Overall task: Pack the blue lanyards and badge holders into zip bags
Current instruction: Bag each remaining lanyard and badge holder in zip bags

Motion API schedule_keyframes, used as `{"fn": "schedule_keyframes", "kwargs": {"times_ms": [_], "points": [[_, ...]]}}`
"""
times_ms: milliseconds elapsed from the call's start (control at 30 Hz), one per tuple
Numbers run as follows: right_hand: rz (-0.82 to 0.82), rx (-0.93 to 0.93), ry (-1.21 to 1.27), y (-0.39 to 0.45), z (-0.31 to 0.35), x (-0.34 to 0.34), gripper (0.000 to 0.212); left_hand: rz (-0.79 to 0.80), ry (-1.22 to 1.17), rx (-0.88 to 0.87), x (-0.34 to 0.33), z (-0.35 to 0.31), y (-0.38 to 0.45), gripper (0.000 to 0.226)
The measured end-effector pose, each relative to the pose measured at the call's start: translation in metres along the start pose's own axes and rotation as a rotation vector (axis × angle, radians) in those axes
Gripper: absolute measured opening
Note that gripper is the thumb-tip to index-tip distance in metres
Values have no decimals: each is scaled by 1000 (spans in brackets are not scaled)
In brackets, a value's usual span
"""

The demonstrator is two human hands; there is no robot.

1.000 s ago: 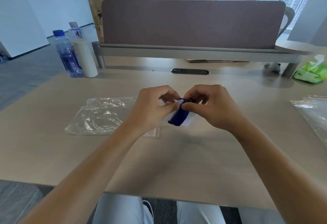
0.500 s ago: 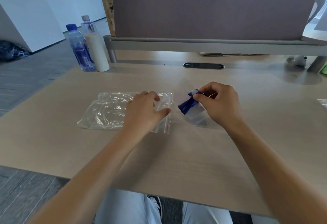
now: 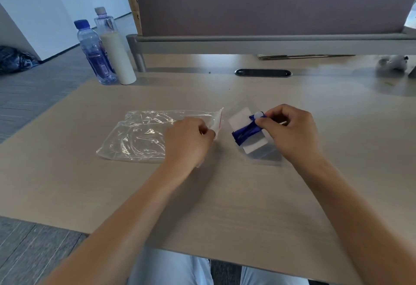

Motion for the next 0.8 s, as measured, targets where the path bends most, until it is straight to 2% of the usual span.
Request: {"fn": "schedule_keyframes", "kwargs": {"times_ms": [100,267,500,700,800], "points": [[70,-149,182,-3,0,-6,9,-39,-152,-17,7,2,-1,14],[195,-331,416,-12,3,-11,9,-58,-250,-49,7,-2,-11,7],[142,-332,309,-11,5,-11,21,-28,-310,-97,0,-14,-26,8],[50,-231,151,-7,13,-12,13,-8,-334,-148,-6,-23,-37,8],[73,-187,82,-9,19,-21,18,-18,-363,-189,-5,-27,-41,7]]}}
Point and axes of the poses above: each hand's wrist, its own y-axis towards the middle knuckle, its own x-axis out of the back of the hand, z = x × y, the point moved 2 cm from there along y, towards the middle knuckle, and after that the axes turned 8 degrees about z, right-handed, at the moved point
